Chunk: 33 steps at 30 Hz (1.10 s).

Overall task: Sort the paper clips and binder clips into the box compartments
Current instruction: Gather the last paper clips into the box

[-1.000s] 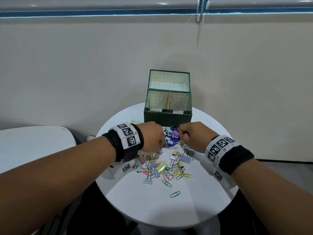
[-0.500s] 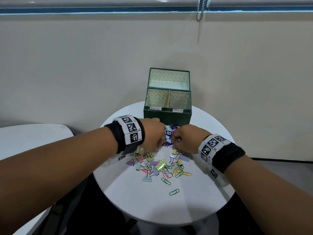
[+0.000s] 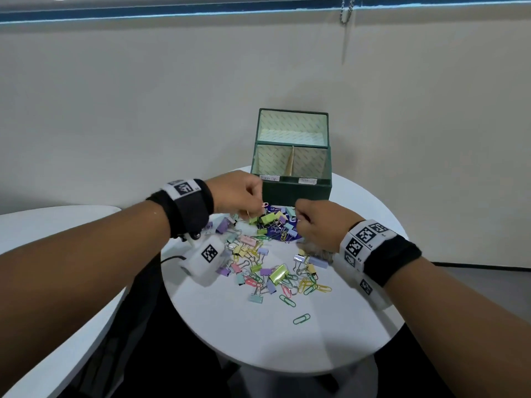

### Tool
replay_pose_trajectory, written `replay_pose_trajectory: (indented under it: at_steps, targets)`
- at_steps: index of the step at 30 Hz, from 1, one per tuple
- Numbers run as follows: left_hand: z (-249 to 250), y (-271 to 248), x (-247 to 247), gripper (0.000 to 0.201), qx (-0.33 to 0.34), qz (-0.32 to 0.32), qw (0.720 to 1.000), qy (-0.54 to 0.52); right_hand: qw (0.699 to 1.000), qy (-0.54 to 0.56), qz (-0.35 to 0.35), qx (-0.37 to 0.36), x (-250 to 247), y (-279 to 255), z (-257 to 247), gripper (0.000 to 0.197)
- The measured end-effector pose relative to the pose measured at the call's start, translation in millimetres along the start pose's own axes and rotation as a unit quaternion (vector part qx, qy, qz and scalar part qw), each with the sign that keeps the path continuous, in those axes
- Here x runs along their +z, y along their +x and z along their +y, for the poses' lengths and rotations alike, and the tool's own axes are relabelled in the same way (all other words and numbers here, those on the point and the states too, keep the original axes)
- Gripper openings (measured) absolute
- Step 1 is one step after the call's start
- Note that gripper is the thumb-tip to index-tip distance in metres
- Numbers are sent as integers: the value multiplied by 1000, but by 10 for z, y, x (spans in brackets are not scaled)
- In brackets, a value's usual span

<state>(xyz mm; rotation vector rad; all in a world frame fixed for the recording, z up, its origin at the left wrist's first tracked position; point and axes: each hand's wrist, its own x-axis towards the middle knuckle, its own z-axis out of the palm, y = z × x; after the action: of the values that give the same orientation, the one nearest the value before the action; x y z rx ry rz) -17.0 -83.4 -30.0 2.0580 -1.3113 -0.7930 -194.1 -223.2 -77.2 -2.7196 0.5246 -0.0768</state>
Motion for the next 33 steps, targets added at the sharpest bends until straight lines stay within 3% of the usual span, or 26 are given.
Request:
replay_pose_trajectory:
  at_steps: [2, 4, 6, 8, 10, 14, 21, 24, 28, 33]
  targets:
    - [-43, -70, -30, 19, -22, -25, 994, -100, 1000, 8, -1, 2, -9, 5, 12, 14]
    - [-44, -163, -15, 28, -50, -75, 990, -111, 1000, 11, 1, 8, -14, 1, 27, 12]
    - [-25, -274, 26, 31, -72, -120, 989, -50, 1000, 8, 2, 12, -5, 0, 33, 11]
    - [-21, -383, 88, 20, -87, -161, 983, 22, 1000, 3, 3, 14, 4, 4, 30, 11]
    - [-55, -458, 127, 13, -58, -189, 970, 138, 1000, -1, 4, 19, 9, 7, 31, 12]
    - [-124, -592, 88, 8, 33, -138, 903, 406, 1000, -7, 1, 22, 8, 0, 28, 13]
    - [-250, -651, -13, 10, 67, -128, 886, 440, 1000, -10, -5, 22, 1, 0, 23, 15]
    - [-304, -639, -66, 32, 68, -138, 876, 456, 1000, -8, -9, 27, -4, -2, 16, 15]
    - [-375, -637, -67, 28, 96, -122, 864, 480, 1000, -11, -5, 27, -8, -7, 10, 15]
    - [-461, -590, -97, 24, 73, -126, 888, 436, 999, -12, -8, 32, 1, -6, 11, 13]
